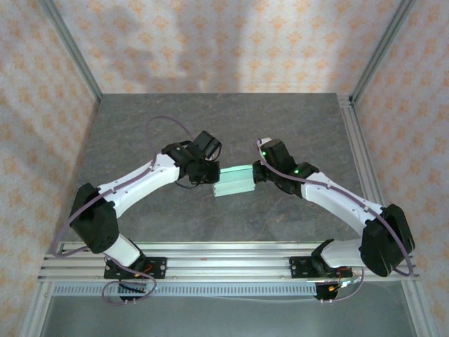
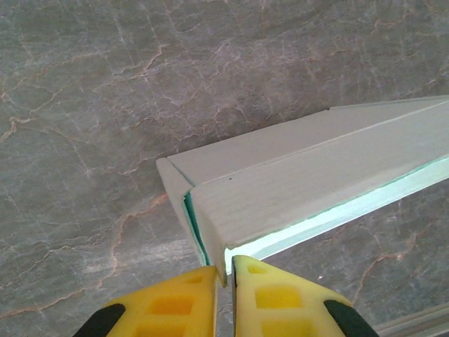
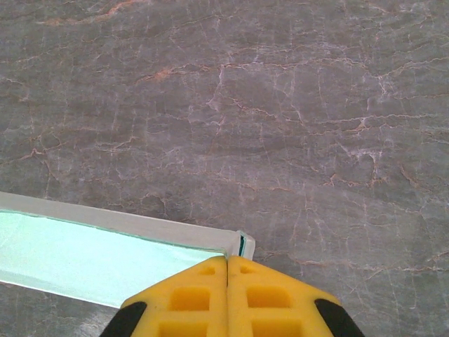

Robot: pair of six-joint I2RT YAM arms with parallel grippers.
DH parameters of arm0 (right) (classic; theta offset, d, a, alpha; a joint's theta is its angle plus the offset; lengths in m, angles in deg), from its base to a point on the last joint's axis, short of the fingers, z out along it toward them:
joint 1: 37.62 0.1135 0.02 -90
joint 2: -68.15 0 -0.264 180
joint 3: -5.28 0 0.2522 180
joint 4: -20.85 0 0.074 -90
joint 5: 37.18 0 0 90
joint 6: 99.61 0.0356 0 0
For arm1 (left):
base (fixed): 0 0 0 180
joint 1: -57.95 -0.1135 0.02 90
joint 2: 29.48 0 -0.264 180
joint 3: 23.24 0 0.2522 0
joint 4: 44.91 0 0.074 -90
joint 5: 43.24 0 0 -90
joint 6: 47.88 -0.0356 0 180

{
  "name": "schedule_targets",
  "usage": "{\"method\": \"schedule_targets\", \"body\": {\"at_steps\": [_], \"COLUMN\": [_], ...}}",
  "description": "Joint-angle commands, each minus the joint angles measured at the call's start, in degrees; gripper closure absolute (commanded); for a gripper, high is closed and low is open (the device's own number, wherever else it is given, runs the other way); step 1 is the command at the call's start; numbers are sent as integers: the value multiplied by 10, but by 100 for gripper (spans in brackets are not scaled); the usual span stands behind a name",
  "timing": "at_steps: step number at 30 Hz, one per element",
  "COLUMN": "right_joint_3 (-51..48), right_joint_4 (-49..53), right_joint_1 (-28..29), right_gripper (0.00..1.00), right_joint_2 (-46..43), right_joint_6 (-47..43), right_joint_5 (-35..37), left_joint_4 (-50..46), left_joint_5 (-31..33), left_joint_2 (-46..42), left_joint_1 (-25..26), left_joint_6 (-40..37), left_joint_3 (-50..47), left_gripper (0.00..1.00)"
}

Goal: Fold the paper box

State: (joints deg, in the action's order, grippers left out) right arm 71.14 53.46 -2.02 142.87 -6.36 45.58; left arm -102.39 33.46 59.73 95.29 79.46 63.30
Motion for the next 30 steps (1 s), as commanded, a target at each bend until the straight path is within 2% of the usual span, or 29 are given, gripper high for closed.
{"method": "schedule_targets", "body": {"at_steps": [1, 30], "right_joint_3": [5, -6], "right_joint_4": [6, -10], "right_joint_1": [4, 19], "right_gripper": [100, 100], "right_joint_2": [-13, -15], "right_joint_6": [10, 41], "right_joint_5": [7, 16], "left_joint_4": [-15, 9], "left_joint_5": [-15, -18], "left_joint_2": [3, 16], "left_joint_1": [-5, -6], "left_joint_6": [18, 16], "left_joint_3": [20, -41], "left_gripper": [86, 87]}}
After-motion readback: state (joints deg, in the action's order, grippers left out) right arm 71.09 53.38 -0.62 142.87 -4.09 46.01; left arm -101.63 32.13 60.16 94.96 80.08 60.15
